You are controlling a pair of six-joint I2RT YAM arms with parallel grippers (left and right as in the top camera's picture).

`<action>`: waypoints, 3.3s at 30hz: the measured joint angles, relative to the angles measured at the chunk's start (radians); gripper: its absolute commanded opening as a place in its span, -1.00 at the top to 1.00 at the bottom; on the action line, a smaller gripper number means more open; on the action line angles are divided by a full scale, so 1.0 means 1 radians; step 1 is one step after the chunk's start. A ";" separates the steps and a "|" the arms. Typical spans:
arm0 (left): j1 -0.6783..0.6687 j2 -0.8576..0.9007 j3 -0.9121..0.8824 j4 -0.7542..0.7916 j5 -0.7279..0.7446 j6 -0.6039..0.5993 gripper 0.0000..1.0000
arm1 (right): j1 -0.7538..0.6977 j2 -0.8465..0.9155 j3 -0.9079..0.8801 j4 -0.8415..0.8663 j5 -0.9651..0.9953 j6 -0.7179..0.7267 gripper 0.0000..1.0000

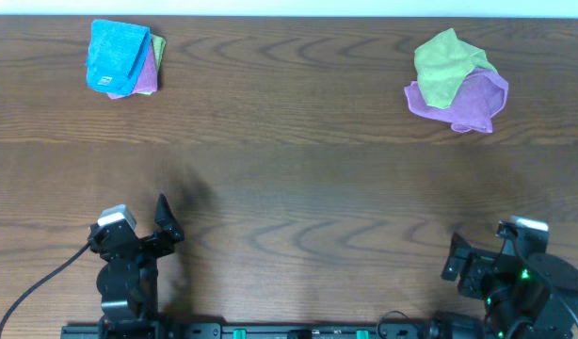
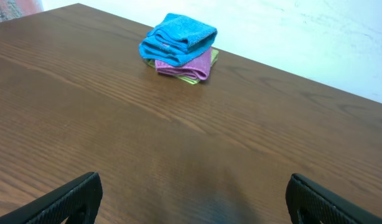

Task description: Fold the cloth

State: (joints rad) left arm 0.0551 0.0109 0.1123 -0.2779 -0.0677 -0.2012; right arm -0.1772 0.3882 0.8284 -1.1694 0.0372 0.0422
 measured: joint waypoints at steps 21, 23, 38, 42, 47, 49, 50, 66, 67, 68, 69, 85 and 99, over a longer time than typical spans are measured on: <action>0.000 0.000 -0.001 0.002 0.000 0.000 -0.91 | 0.192 -0.360 -0.217 0.485 -0.117 -0.040 -0.98; 0.000 0.000 -0.001 0.002 0.000 0.000 -0.91 | 0.193 -0.360 -0.260 0.516 -0.119 -0.042 -0.99; 0.000 0.000 -0.001 0.002 0.000 0.000 -0.91 | 0.182 -0.372 -0.600 0.718 -0.120 -0.050 -0.98; 0.000 0.000 -0.001 0.003 0.000 0.000 -0.91 | 0.182 -0.372 -0.648 0.720 -0.120 -0.050 -0.99; 0.000 0.000 -0.001 0.002 0.000 0.000 -0.91 | 0.182 -0.372 -0.693 0.726 -0.120 -0.050 -0.98; 0.000 0.000 -0.001 0.003 0.000 0.000 -0.91 | 0.182 -0.372 -0.693 0.725 -0.120 -0.051 -0.98; 0.000 0.000 -0.001 0.002 0.000 0.000 -0.91 | 0.182 -0.372 -0.693 0.725 -0.120 -0.050 -0.98; 0.000 0.000 -0.001 0.003 0.000 0.000 -0.91 | 0.182 -0.372 -0.693 0.725 -0.120 -0.051 -0.99; 0.000 0.000 -0.001 0.003 0.000 0.000 -0.91 | 0.182 -0.372 -0.693 0.725 -0.120 -0.051 -0.98; 0.000 0.000 -0.001 0.002 0.000 0.000 -0.91 | 0.182 -0.372 -0.693 0.725 -0.120 -0.051 -0.98; 0.000 0.000 -0.001 0.002 0.000 0.000 -0.91 | 0.182 -0.372 -0.693 0.725 -0.120 -0.051 -0.98; 0.000 0.000 -0.001 0.002 0.000 0.000 -0.91 | 0.182 -0.372 -0.693 0.725 -0.120 -0.051 -0.99; 0.000 0.000 -0.001 0.002 0.000 0.000 -0.91 | 0.182 -0.372 -0.693 0.725 -0.120 -0.051 -0.99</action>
State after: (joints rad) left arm 0.0551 0.0109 0.1116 -0.2756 -0.0677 -0.2012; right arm 0.0048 0.0162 0.1356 -0.4442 -0.0830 -0.0086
